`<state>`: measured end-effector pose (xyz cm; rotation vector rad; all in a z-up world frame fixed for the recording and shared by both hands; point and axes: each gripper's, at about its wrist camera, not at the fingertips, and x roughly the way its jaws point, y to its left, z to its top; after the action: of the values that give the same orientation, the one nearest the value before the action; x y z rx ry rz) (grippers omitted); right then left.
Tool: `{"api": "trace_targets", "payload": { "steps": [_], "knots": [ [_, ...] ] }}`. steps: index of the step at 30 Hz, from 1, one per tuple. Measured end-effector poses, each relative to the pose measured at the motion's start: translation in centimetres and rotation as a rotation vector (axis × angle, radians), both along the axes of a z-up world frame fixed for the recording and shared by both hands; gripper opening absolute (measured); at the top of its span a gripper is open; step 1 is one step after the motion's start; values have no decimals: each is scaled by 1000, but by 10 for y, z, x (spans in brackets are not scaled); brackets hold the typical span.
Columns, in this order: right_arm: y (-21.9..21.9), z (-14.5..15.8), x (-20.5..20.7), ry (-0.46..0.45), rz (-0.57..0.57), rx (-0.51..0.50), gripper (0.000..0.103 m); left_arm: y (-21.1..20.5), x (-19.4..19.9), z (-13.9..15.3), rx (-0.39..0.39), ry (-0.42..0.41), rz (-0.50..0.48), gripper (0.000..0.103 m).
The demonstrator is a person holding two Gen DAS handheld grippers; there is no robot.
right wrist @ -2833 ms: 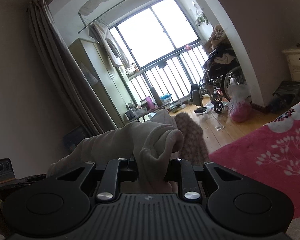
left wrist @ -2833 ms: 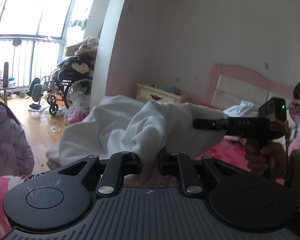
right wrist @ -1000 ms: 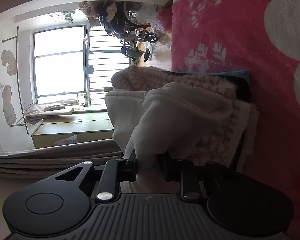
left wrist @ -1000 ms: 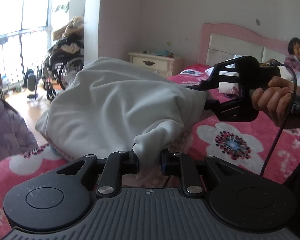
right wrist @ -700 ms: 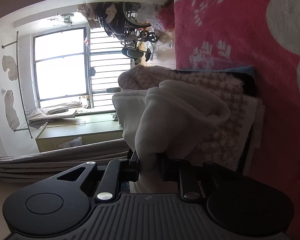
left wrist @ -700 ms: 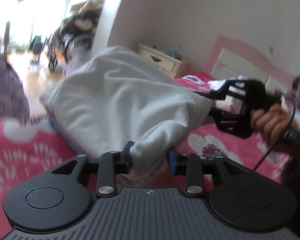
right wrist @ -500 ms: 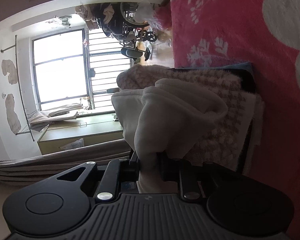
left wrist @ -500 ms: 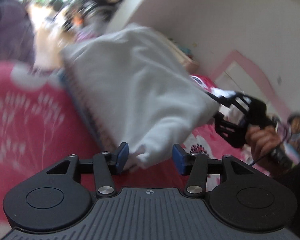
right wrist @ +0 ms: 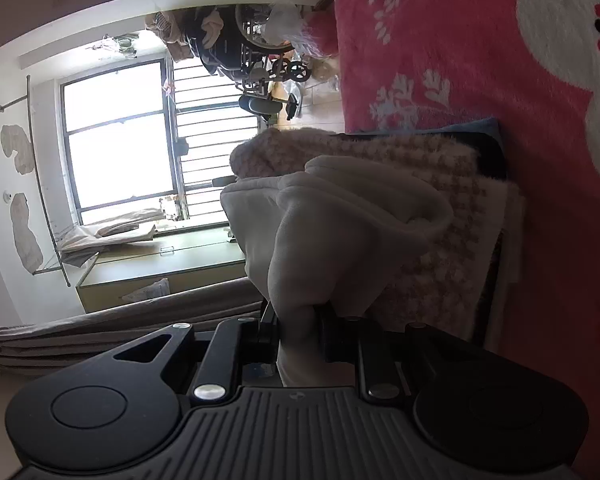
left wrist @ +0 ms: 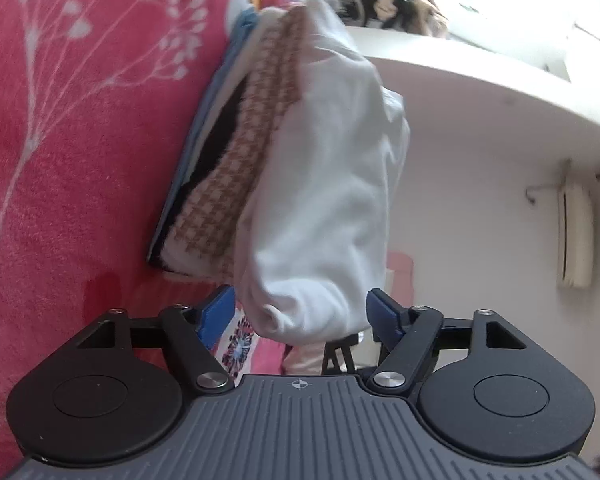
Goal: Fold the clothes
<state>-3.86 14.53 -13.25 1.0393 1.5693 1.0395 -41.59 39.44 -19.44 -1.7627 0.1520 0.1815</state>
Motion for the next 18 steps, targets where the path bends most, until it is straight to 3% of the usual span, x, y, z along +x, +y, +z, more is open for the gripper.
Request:
{"api": "trace_targets", "payload": {
  "steps": [7,12,18],
  "knots": [
    [1,-1,1,2,1,2,21,11,25,-22,-88,18,0,82],
    [1,-3,1,8,-1,3,21,9,54,-24,-85,-39,-65,83],
    [0,-4,1,12,-2,5,21,14,78,-29,-107,-96,-67,79]
  ]
}}
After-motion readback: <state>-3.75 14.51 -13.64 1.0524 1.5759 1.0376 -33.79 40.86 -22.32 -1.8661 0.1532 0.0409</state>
